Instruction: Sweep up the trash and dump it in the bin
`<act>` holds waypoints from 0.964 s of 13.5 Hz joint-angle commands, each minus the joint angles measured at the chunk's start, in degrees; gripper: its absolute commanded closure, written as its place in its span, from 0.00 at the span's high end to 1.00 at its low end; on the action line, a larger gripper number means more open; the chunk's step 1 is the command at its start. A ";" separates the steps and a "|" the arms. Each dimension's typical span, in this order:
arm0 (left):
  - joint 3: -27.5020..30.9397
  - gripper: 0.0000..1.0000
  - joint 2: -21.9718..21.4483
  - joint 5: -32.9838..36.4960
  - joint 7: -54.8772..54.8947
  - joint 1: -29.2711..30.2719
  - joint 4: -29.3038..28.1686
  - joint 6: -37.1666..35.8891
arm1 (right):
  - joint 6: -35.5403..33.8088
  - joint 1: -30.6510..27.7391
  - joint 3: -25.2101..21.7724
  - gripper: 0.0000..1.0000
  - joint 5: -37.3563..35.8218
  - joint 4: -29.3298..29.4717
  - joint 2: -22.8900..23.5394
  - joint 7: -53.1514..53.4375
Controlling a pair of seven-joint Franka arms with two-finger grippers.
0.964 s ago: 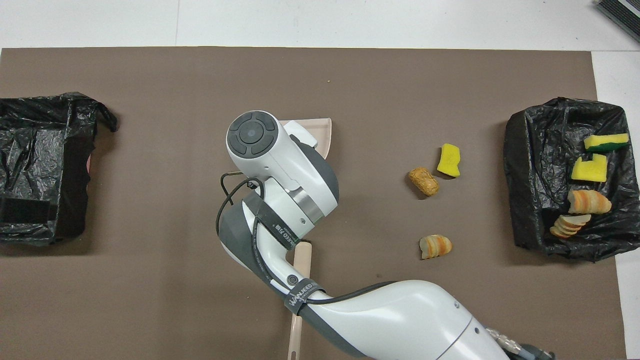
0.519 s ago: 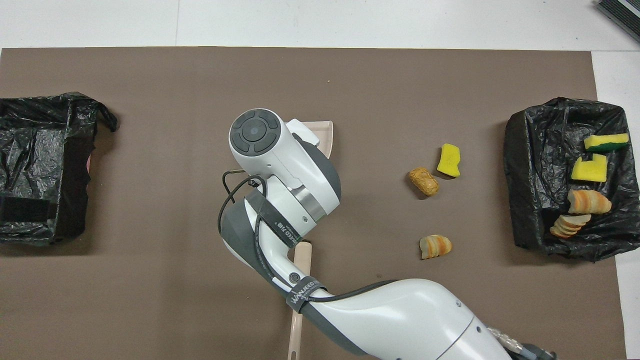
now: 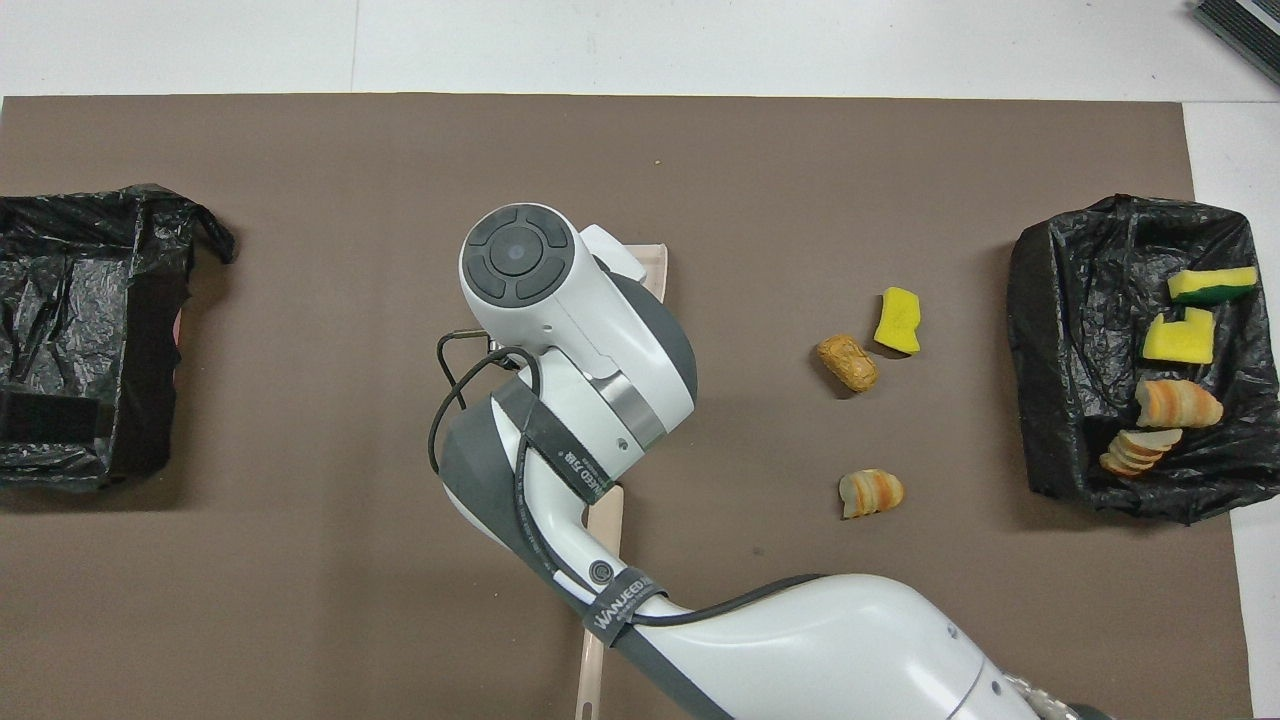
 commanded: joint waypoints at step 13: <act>-1.14 1.00 19.27 -0.03 -18.30 -13.45 0.06 30.70 | 13.50 9.60 0.47 0.91 12.49 -60.16 -40.55 4.41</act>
